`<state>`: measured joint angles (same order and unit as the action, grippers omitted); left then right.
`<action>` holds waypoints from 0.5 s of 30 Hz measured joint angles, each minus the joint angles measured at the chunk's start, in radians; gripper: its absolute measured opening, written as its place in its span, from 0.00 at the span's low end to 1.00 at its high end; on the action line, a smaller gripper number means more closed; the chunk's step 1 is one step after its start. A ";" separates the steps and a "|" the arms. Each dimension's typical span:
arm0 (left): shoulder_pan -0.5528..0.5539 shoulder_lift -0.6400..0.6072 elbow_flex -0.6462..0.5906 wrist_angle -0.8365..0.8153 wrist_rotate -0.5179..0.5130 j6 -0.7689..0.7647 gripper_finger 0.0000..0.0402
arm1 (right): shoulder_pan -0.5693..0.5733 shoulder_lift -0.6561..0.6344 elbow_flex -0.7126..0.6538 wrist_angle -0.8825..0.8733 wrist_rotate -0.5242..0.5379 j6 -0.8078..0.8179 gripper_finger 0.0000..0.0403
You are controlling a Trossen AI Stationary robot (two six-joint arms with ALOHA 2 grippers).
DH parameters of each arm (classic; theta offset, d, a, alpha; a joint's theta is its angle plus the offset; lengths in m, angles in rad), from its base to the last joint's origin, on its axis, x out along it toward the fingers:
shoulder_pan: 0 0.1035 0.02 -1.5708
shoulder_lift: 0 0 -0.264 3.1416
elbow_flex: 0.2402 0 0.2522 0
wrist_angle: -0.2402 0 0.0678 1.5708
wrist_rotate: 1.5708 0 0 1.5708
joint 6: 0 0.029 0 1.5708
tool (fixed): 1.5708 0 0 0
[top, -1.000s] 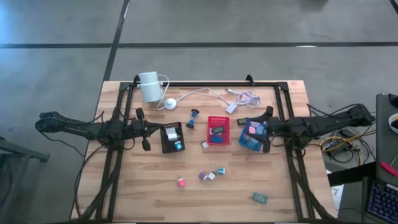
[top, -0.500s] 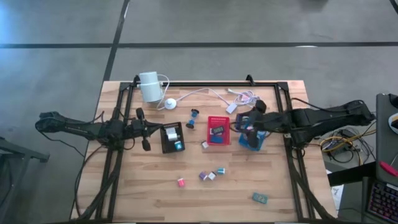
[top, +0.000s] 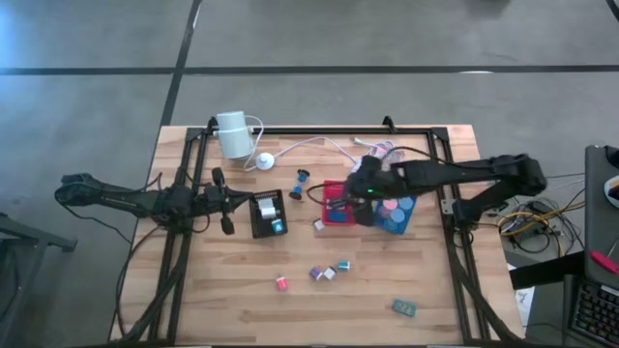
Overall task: Pick & Place Office items
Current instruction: Put the dark blue digital clock into the red bin
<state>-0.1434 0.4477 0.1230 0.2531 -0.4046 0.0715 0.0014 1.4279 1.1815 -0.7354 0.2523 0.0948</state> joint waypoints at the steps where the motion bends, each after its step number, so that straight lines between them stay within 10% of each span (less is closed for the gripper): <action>1: 0.000 0.000 0.000 -0.002 0.000 0.000 0.03 | -0.006 0.033 0.023 -0.022 0.000 -0.010 0.69; 15: 0.000 0.000 -0.013 -0.017 0.000 -0.001 0.03 | -0.031 0.373 0.159 -0.107 -0.052 -0.107 0.69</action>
<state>-0.1436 0.4477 0.1097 0.2361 -0.4047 0.0709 -0.0292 1.8011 1.3405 -0.8421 0.2002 -0.0120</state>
